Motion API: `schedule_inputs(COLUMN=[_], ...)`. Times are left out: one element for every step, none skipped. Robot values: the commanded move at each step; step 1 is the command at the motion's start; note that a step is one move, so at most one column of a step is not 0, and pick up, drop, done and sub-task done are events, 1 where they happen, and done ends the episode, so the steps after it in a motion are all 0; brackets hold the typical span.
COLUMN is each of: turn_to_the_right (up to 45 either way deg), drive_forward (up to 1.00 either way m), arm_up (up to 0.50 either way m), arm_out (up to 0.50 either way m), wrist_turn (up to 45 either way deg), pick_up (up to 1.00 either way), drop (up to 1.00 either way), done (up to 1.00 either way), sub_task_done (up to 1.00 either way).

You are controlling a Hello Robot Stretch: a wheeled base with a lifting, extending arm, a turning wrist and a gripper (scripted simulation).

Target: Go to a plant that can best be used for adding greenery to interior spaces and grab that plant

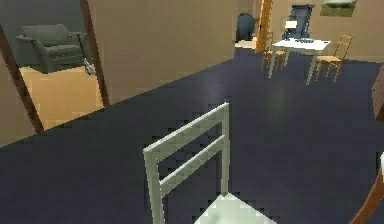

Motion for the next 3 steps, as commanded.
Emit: schedule_inputs(turn_to_the_right=[0.0, 0.0, 0.0], drive_forward=[0.00, 0.00, 0.00], arm_up=[0.00, -0.30, 0.00], arm_out=[0.00, 0.00, 0.00], wrist_turn=[24.0, 0.0, 0.0], pick_up=[0.00, 0.00, 1.00], drop=[0.00, 0.00, 0.00], done=[0.00, 0.00, 0.00], sub_task_done=[0.00, 0.00, 0.00])
